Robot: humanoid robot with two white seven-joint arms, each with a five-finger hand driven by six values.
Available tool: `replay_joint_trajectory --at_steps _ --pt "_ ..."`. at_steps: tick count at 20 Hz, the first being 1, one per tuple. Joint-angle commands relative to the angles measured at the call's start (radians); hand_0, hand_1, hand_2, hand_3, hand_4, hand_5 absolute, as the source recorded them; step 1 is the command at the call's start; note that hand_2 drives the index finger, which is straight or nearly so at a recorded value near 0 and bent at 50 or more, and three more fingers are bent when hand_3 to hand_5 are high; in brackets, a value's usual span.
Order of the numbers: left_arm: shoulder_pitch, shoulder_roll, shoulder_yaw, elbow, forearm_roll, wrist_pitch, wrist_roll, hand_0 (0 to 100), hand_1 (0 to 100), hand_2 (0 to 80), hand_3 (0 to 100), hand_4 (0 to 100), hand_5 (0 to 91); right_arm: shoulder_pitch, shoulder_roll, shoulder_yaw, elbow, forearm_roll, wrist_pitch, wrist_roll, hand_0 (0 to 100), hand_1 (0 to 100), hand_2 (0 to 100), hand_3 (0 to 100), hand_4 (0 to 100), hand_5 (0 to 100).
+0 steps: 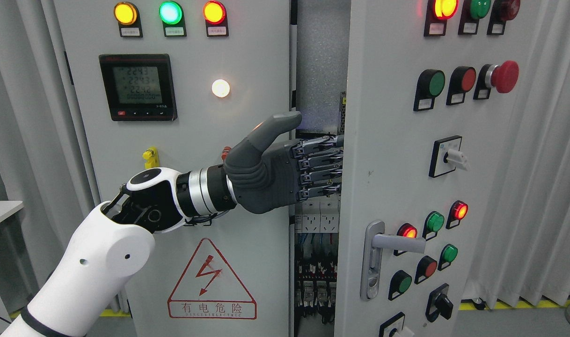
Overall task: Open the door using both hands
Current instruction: 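Push the silver-handled door outward with the left hand, swinging it open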
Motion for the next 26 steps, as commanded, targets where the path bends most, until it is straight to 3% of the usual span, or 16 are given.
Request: replay_joint_trajectory --at_steps 1,5,13,19,26 --pt "-0.023 -0.023 -0.038 0.014 0.013 0.0 -0.001 29 0 2.7 3 3 0.0 0.0 -0.002 0.0 0.02 0.0 0.0 0.0 22 0 0 0 0 0" --pt "-0.069 -0.055 -0.101 0.026 0.012 -0.003 0.001 29 0 2.7 3 3 0.0 0.0 -0.002 0.0 0.02 0.0 0.0 0.0 22 0 0 0 0 0" --pt "-0.122 -0.161 -0.104 0.037 0.01 -0.003 0.005 29 0 2.7 3 3 0.0 0.0 0.0 0.0 0.02 0.0 0.0 0.0 22 0 0 0 0 0" --pt "-0.12 -0.242 -0.119 0.034 0.001 -0.008 0.044 29 0 2.7 3 3 0.0 0.0 -0.002 0.0 0.02 0.0 0.0 0.0 22 0 0 0 0 0" --pt "-0.145 -0.273 -0.136 0.023 0.003 -0.014 0.071 29 0 2.7 3 3 0.0 0.0 -0.002 0.0 0.018 0.0 0.0 0.0 22 0 0 0 0 0"
